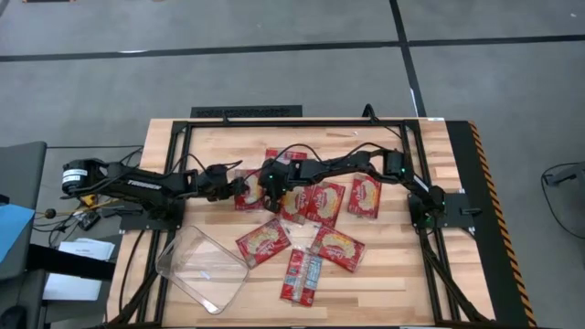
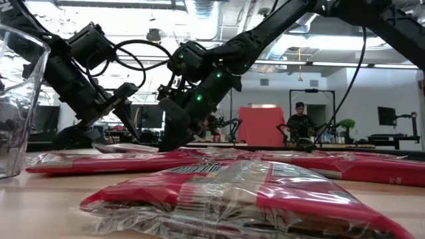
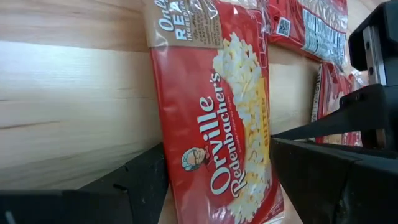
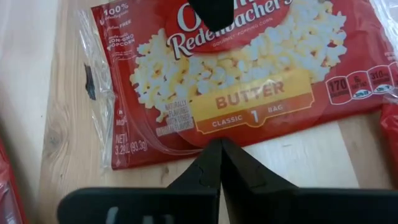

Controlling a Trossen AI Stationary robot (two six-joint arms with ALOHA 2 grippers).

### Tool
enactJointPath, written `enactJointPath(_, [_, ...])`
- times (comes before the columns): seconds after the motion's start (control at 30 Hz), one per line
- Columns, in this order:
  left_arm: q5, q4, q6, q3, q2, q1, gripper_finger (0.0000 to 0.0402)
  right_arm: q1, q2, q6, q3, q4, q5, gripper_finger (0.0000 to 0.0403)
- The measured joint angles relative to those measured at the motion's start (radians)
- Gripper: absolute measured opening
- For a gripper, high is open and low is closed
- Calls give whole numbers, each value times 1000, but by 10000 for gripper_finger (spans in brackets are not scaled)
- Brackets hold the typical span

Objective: Sort popcorn bags into baskets
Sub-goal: Put the red popcorn bag into the transparent bin

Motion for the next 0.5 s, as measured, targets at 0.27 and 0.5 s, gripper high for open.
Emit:
enactJointPath(0.27, [27, 50, 19, -1, 2, 0, 234, 0, 5, -1, -2, 42, -6, 16])
enactJointPath(0.5, [42, 44, 29, -2, 2, -1, 133, 1, -20, -1, -5, 22, -3, 35])
